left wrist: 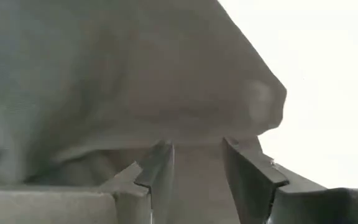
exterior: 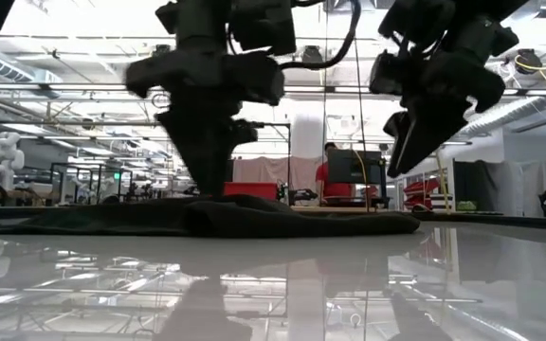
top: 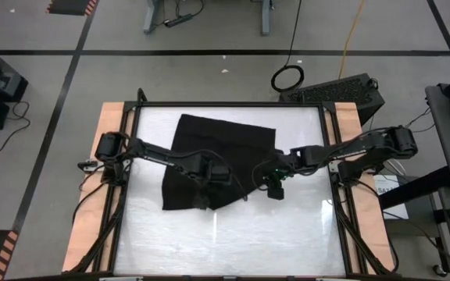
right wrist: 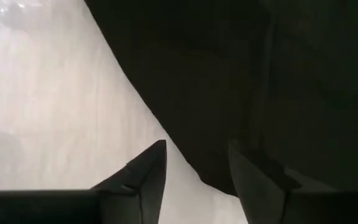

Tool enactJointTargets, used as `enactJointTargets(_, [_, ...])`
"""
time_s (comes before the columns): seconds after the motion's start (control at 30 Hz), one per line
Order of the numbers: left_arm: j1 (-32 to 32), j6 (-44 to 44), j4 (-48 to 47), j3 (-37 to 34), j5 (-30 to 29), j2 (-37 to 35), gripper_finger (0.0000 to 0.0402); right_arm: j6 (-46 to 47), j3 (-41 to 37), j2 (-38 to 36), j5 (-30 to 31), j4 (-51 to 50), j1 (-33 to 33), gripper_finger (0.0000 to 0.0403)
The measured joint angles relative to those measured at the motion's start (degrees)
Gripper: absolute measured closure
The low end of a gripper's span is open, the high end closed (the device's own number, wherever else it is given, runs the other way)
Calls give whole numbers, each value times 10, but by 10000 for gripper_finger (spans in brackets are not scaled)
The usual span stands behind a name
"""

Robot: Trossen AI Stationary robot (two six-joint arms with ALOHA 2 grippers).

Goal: Roll towel into tight, uniform cylinder
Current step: Fold the black towel

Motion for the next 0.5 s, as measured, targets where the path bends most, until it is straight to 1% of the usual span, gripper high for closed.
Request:
enactJointTargets(0.13, [-25,-3,5,-28,12,0,259,-17,0,41,0,5,0,237])
enactJointTargets(0.23, [-41,-33,-3,-42,13,0,259,-26,0,78,-1,13,-1,248])
enactJointTargets(0.37, [-64,-68,-30,-42,14,-1,259,-37,-1,119,0,8,-6,272])
enactJointTargets(0.5, [-91,-87,-67,-42,15,-5,259,-57,3,132,-8,-26,-21,310])
